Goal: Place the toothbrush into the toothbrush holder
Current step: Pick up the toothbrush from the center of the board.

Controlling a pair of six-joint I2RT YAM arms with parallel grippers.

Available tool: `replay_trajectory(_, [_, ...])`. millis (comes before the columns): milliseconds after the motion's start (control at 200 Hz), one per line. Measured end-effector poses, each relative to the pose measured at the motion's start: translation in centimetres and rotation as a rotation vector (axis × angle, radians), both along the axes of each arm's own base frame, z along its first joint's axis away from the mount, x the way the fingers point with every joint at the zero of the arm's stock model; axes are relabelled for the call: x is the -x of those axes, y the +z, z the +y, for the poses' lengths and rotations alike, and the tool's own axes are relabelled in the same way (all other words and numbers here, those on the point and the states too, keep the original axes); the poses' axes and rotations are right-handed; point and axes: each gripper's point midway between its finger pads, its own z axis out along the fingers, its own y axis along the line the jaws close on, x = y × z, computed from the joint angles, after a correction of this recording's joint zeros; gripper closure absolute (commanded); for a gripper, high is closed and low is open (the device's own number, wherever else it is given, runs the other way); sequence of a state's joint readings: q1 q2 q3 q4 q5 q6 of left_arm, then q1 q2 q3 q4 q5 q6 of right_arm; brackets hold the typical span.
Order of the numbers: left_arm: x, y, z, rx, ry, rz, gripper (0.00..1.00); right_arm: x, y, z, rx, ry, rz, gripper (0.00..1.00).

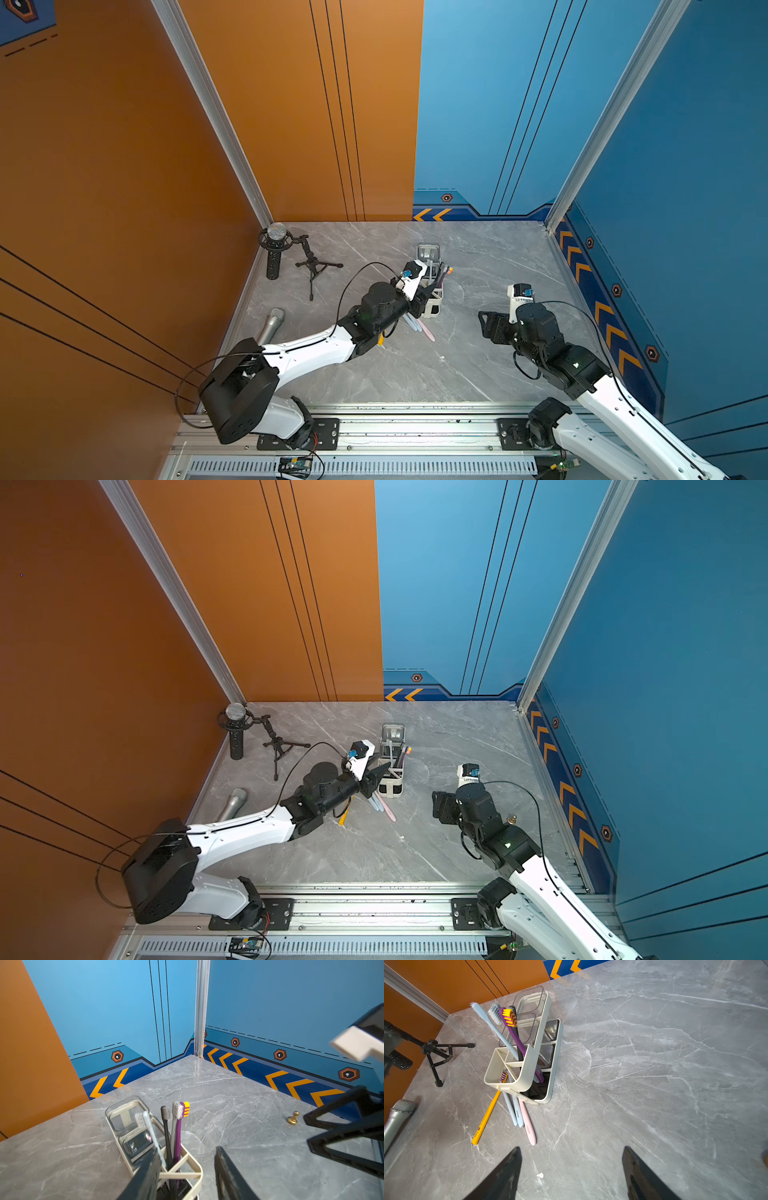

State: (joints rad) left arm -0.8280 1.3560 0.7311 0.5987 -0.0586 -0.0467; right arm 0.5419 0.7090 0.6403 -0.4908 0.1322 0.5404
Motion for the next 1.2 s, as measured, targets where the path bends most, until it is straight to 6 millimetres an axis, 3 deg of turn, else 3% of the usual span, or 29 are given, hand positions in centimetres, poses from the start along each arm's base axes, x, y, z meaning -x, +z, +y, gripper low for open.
replay_trajectory(215, [1.3, -3.1, 4.4, -0.080, 0.144, 0.168, 0.56, 0.0, 0.2, 0.4, -0.016, 0.018, 0.007, 0.23])
replay_trajectory(495, [2.2, -13.0, 7.4, -0.315, 0.281, 0.473, 0.61, -0.2, -1.6, 1.3, 0.000, 0.050, 0.085, 0.23])
replay_trajectory(596, [1.9, -15.5, 7.8, -0.376, 0.313, 0.546, 0.62, -0.4, -1.8, 1.6, 0.004, 0.059, 0.101, 0.23])
replay_trajectory(981, [-1.1, -20.9, 10.2, -0.404, 0.453, 0.730, 0.69, -0.5, -1.8, 1.6, -0.004, 0.068, 0.107, 0.23])
replay_trajectory(1201, [-1.3, -22.2, 9.8, -0.414, 0.441, 0.774, 0.69, -0.7, -1.6, 1.1, -0.014, 0.052, 0.105, 0.23])
